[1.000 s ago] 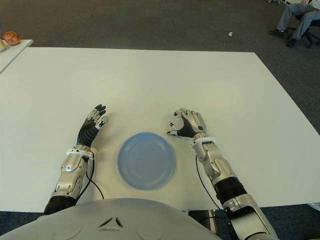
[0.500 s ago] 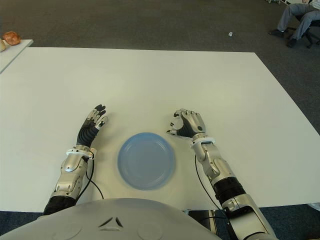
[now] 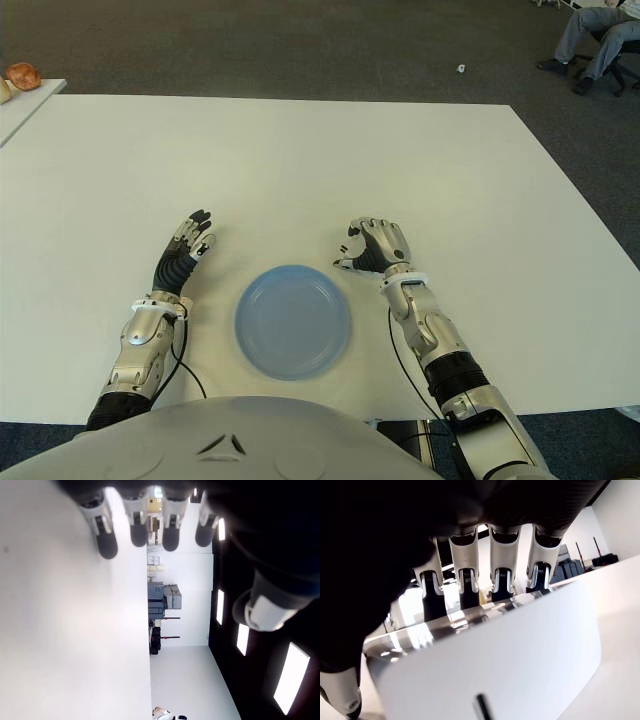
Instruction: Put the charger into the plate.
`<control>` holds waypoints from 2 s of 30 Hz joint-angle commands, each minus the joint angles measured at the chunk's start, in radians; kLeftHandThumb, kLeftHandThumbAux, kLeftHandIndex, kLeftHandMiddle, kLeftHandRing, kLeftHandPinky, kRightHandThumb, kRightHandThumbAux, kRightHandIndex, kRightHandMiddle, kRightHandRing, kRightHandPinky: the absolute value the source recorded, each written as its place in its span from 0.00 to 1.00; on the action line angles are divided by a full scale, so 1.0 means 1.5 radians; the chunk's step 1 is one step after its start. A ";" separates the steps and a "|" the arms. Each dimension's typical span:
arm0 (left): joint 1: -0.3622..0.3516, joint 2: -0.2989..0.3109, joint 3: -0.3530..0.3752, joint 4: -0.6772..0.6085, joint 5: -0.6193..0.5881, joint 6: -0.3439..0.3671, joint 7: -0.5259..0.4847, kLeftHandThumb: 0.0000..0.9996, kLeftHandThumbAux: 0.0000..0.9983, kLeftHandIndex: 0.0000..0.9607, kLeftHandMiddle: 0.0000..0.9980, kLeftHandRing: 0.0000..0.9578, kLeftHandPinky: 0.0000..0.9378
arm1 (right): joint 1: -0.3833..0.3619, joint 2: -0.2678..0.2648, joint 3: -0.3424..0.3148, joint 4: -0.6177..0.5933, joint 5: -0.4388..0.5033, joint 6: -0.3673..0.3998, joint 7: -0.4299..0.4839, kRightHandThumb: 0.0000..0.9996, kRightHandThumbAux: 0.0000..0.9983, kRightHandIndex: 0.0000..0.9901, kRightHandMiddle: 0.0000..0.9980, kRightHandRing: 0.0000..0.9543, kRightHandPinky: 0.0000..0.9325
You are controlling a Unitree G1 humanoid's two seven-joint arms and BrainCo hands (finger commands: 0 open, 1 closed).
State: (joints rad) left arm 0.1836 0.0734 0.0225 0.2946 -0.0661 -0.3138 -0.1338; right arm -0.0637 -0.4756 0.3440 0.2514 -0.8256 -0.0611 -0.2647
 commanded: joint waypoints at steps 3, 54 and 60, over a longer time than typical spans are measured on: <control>0.018 0.006 -0.001 0.025 0.006 0.025 -0.007 0.00 0.54 0.11 0.09 0.05 0.00 | 0.012 0.007 0.005 -0.008 -0.014 0.026 0.005 1.00 0.67 0.38 0.48 0.53 0.51; 0.013 0.003 0.003 0.035 -0.005 0.024 -0.016 0.00 0.51 0.15 0.09 0.03 0.00 | 0.000 0.001 -0.017 -0.054 0.003 0.005 0.015 0.92 0.67 0.39 0.52 0.68 0.86; 0.015 0.002 0.001 0.035 -0.004 0.030 -0.015 0.00 0.50 0.16 0.09 0.03 0.00 | 0.003 -0.003 -0.040 -0.127 0.014 0.024 0.061 0.86 0.68 0.40 0.54 0.87 0.90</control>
State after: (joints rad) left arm 0.1787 0.0756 0.0251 0.3091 -0.0719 -0.3307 -0.1503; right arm -0.0516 -0.4708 0.3061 0.1238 -0.8179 -0.0468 -0.2139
